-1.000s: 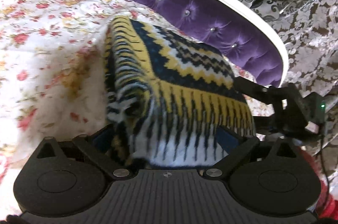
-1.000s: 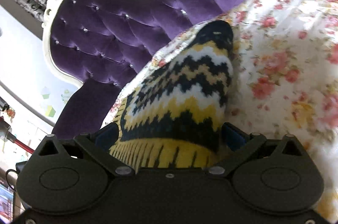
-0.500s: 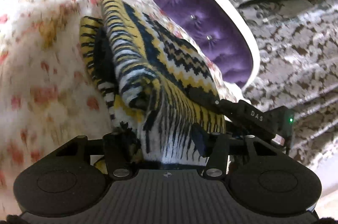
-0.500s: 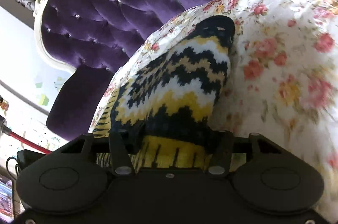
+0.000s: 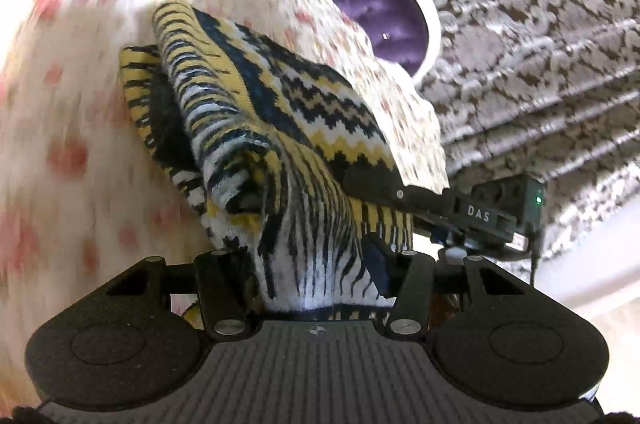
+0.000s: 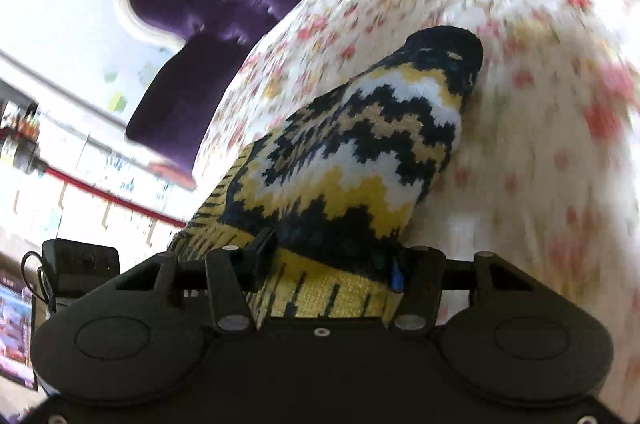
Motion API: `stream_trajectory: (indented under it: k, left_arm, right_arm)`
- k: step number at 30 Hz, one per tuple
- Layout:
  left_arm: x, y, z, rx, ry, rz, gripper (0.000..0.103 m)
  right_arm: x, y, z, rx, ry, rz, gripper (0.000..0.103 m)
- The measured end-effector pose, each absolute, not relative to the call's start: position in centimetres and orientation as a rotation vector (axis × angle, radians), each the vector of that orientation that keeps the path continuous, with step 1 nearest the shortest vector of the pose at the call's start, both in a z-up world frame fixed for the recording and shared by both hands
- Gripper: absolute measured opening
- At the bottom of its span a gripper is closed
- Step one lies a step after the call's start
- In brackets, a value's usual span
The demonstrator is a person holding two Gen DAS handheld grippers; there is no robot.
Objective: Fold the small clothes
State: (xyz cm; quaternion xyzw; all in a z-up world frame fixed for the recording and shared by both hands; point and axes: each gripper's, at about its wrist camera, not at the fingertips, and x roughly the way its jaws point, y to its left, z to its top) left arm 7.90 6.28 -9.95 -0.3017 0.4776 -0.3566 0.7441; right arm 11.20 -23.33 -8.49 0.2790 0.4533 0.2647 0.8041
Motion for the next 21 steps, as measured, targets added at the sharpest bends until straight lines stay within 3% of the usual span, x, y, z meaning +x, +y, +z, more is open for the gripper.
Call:
stream_trajectory:
  k: [7, 12, 14, 15, 21]
  left_arm:
    - [0.0, 6.4, -10.9, -0.615, 1.042, -0.749, 0.051]
    - [-3.5, 6.2, -10.6, -0.423, 0.935, -0.611, 0.053]
    - [-4.5, 5.9, -10.2, -0.368, 0.887, -0.560, 0.059]
    - [-5.0, 5.7, -9.9, -0.335, 0.862, -0.530, 0.065]
    - [-8.2, 5.1, -7.2, -0.227, 0.669, -0.348, 0.074]
  right_arm:
    - [4.3, -22.2, -8.7, 0.490, 0.956, 0.563, 0.077]
    - [0.4, -22.4, -9.6, 0.445, 0.912, 0.484, 0.087]
    - [-0.6, -22.2, -9.6, 0.438, 0.881, 0.462, 0.093]
    - [-1.2, -22.2, -9.5, 0.429, 0.869, 0.450, 0.103]
    - [-4.3, -22.1, -8.2, 0.373, 0.781, 0.374, 0.103]
